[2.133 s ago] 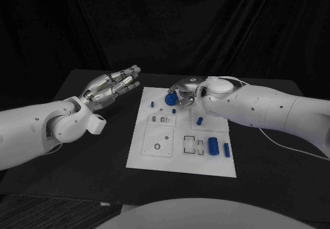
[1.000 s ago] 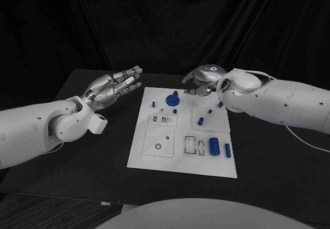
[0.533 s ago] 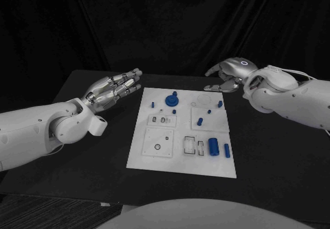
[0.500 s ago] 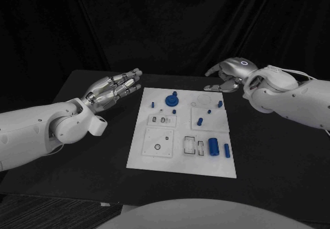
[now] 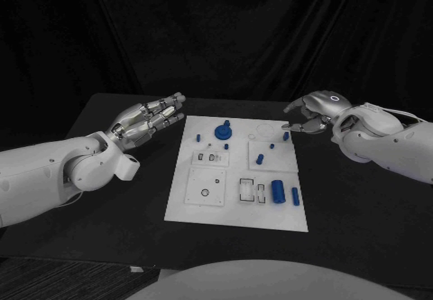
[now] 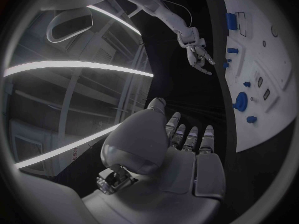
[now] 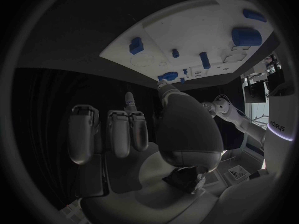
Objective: Assemble the parts on the task board
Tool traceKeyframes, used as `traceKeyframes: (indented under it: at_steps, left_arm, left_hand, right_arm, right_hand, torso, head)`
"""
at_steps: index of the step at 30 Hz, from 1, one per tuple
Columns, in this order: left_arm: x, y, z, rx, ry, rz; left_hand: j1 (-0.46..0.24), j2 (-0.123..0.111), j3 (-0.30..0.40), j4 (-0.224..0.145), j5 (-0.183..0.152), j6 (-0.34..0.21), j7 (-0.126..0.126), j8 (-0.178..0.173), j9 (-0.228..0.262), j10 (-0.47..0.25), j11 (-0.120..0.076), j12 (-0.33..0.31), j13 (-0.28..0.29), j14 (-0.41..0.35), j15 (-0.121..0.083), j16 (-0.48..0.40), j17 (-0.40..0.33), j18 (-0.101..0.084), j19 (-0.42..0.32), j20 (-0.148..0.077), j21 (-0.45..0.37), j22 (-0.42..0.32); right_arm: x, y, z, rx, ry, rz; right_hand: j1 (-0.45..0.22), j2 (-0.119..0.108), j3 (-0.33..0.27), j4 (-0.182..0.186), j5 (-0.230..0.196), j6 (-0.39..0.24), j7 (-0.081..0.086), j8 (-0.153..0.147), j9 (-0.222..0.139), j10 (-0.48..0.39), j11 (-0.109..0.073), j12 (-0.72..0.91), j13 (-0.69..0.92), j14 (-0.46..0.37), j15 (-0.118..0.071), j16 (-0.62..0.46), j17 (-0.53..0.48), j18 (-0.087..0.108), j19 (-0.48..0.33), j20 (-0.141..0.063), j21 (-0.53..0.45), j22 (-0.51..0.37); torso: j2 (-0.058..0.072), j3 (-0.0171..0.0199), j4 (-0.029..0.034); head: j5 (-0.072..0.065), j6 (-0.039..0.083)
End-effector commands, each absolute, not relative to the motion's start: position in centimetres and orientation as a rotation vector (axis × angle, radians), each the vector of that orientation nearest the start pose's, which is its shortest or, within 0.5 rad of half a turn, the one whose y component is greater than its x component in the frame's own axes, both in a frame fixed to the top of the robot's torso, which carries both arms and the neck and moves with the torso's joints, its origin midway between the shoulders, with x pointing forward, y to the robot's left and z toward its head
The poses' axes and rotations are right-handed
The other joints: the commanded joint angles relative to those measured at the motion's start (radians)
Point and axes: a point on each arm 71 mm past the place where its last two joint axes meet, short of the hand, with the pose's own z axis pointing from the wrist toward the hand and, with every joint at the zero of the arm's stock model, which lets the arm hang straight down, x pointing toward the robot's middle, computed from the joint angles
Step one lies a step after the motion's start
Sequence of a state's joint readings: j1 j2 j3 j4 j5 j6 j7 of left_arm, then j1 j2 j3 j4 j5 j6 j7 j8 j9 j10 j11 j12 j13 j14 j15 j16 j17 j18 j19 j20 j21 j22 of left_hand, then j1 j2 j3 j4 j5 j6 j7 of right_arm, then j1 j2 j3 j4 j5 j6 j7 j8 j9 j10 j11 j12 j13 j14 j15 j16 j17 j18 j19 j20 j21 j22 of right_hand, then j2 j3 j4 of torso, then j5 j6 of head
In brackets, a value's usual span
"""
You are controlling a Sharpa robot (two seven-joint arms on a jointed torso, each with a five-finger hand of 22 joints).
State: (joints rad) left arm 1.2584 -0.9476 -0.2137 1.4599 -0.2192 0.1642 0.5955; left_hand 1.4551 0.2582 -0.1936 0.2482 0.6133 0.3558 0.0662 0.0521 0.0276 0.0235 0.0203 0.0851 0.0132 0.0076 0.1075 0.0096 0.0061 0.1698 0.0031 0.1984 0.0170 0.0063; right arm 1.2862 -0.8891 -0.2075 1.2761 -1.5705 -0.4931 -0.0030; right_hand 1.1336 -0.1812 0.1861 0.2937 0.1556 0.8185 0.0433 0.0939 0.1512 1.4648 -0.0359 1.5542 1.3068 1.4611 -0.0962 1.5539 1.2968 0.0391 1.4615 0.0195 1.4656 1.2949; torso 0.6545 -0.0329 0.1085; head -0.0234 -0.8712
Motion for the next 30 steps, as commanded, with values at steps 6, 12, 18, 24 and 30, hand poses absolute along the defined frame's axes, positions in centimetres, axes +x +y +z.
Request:
traceKeyframes:
  at_steps: [6, 12, 18, 24, 30]
  left_arm:
    - [46.5, 25.5, -20.1, -0.717, 1.62, -1.848]
    - [46.5, 25.7, -20.1, -0.718, 1.609, -1.845]
    - [46.5, 25.8, -20.1, -0.718, 1.603, -1.844]
    - [46.4, 25.9, -20.1, -0.718, 1.601, -1.844]
    - [46.4, 25.9, -20.1, -0.719, 1.601, -1.844]
  left_hand:
    - [0.005, 0.006, 0.067, -0.009, 0.014, 0.014, 0.003, 0.012, 0.017, -0.003, 0.013, 0.013, 0.006, 0.002, 0.01, -0.002, -0.002, -0.015, 0.008, 0.002, -0.006, 0.002]
    - [0.007, 0.005, 0.071, -0.011, 0.015, 0.009, 0.003, 0.011, 0.016, -0.004, 0.013, 0.01, 0.005, 0.002, 0.011, -0.002, -0.002, -0.016, 0.008, 0.003, -0.006, 0.002]
    - [0.008, 0.003, 0.074, -0.012, 0.014, 0.003, 0.001, 0.01, 0.015, -0.005, 0.011, 0.009, 0.005, 0.002, 0.013, -0.002, -0.002, -0.016, 0.008, 0.003, -0.006, 0.003]
    - [0.008, 0.003, 0.074, -0.012, 0.014, 0.003, 0.001, 0.01, 0.015, -0.005, 0.011, 0.009, 0.005, 0.002, 0.013, -0.002, -0.002, -0.016, 0.008, 0.003, -0.006, 0.003]
    - [0.008, 0.003, 0.076, -0.013, 0.015, 0.001, 0.0, 0.01, 0.015, -0.005, 0.01, 0.008, 0.005, 0.002, 0.013, -0.002, -0.002, -0.017, 0.008, 0.004, -0.006, 0.002]
  right_arm:
    - [51.7, -30.7, -20.6, -0.238, 1.545, 0.318]
    - [51.8, -30.5, -21.4, -0.242, 1.574, 0.314]
    - [51.8, -30.3, -22.1, -0.249, 1.6, 0.314]
    - [51.8, -30.2, -22.7, -0.256, 1.628, 0.315]
    - [51.7, -30.1, -23.0, -0.26, 1.639, 0.317]
  right_hand:
    - [0.034, 0.007, -0.004, 0.0, 0.045, 0.003, 0.0, 0.001, 0.014, 0.106, -0.006, 0.017, 0.264, 0.11, -0.006, 0.017, 0.274, -0.011, 0.053, -0.007, -0.001, 0.238]
    - [0.043, 0.01, 0.0, -0.001, 0.053, 0.006, 0.001, 0.002, 0.015, 0.106, -0.005, 0.017, 0.264, 0.11, -0.006, 0.017, 0.274, -0.011, 0.054, -0.007, -0.001, 0.239]
    - [0.053, 0.014, 0.003, 0.0, 0.075, 0.011, 0.002, 0.003, 0.017, 0.106, -0.004, 0.017, 0.264, 0.11, -0.005, 0.017, 0.274, -0.011, 0.053, -0.007, -0.002, 0.238]
    - [0.052, 0.014, 0.003, 0.0, 0.075, 0.011, 0.002, 0.003, 0.017, 0.106, -0.004, 0.017, 0.264, 0.11, -0.005, 0.017, 0.274, -0.011, 0.053, -0.007, -0.003, 0.238]
    - [0.052, 0.014, 0.003, 0.0, 0.076, 0.012, 0.002, 0.003, 0.017, 0.106, -0.004, 0.017, 0.264, 0.11, -0.005, 0.017, 0.274, -0.01, 0.052, -0.007, -0.004, 0.237]
  torso:
    - [0.0, -0.0001, 0.0001]
    - [0.001, -0.0001, 0.0011]
    - [0.002, -0.0001, 0.0017]
    - [0.002, -0.0014, 0.0018]
    - [0.003, -0.001, 0.0033]
  head:
    - [-0.006, 0.004]
    - [-0.007, 0.006]
    - [-0.007, 0.007]
    - [-0.006, 0.003]
    - [-0.005, 0.001]
